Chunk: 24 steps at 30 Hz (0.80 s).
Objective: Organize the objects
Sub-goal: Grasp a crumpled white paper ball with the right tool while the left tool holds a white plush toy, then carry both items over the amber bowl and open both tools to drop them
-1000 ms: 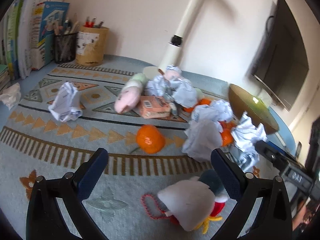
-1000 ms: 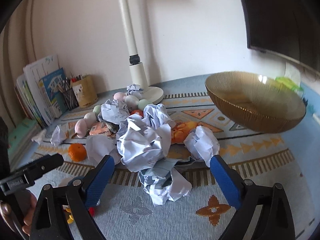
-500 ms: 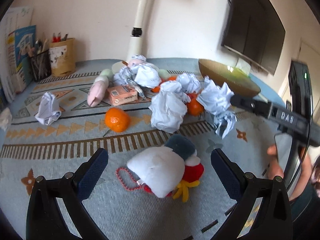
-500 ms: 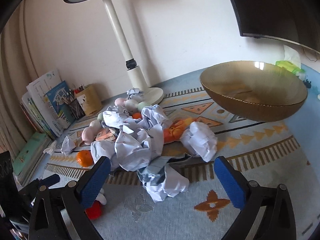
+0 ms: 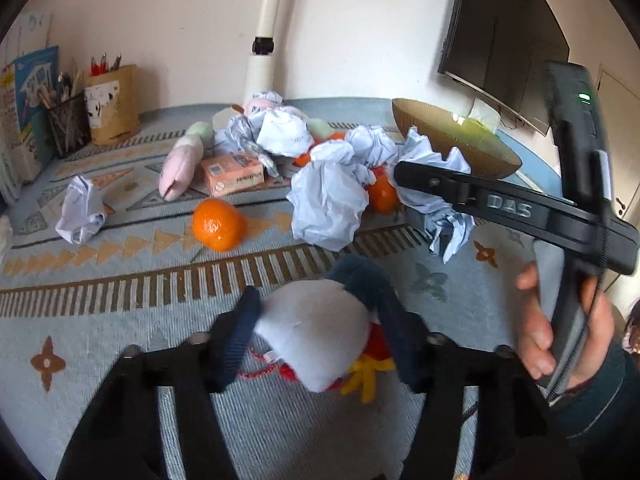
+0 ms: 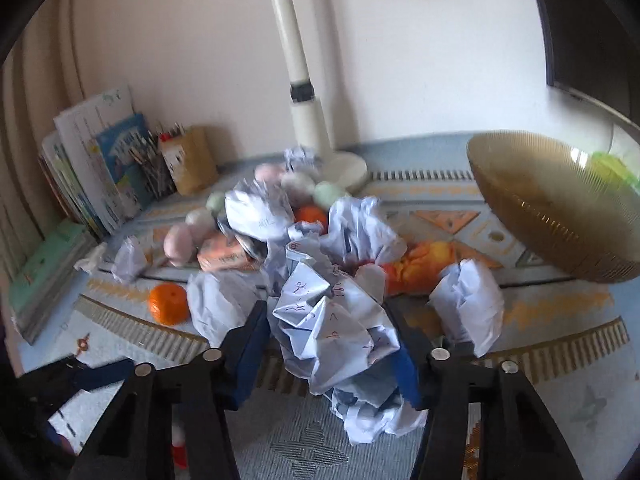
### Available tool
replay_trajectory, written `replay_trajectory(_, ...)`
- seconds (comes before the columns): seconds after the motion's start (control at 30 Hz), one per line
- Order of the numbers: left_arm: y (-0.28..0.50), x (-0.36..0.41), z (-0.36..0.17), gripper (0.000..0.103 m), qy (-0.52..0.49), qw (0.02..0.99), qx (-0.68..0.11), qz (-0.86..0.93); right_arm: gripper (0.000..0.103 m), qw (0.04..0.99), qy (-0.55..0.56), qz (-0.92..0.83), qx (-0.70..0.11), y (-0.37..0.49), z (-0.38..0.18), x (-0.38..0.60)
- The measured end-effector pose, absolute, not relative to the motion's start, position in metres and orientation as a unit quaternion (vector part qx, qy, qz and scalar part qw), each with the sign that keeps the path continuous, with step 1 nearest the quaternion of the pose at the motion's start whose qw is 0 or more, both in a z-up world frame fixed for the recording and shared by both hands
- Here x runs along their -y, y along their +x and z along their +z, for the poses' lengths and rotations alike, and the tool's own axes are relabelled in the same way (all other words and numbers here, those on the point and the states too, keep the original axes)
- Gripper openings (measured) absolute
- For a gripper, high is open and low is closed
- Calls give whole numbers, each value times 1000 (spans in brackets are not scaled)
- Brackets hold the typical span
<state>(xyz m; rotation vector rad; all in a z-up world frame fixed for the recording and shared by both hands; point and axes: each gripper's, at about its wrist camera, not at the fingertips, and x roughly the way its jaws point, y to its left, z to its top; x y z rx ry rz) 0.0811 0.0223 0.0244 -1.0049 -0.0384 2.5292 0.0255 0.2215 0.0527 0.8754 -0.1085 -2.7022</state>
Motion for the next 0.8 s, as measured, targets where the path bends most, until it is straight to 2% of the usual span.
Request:
replay_trajectory(0.13,86,-13,30,45,-338,229,42,912,51,152,296,-941,67,31,56,-232)
replay_trajectory(0.3,85,12,39,44,-328,249,142,900,51,216,313,-912,155,21,51,-260)
replay_trajectory(0.47,87,-3,78,44,-302,253,131,910,51,229,303,-894,239,24,52,-298)
replay_trajectory(0.57,87,-27,106,45,-281,269,113,914,51,226,271,-892,282,40,72,-335)
replay_trajectory(0.67,74,-66,133,45,-265,281,92,918,51,168,239,-913,285,52,106,-378)
replay_trajectory(0.8,30,-130,157,45,-264,282,93,918,52,24,230,-940,251,54,133,-423)
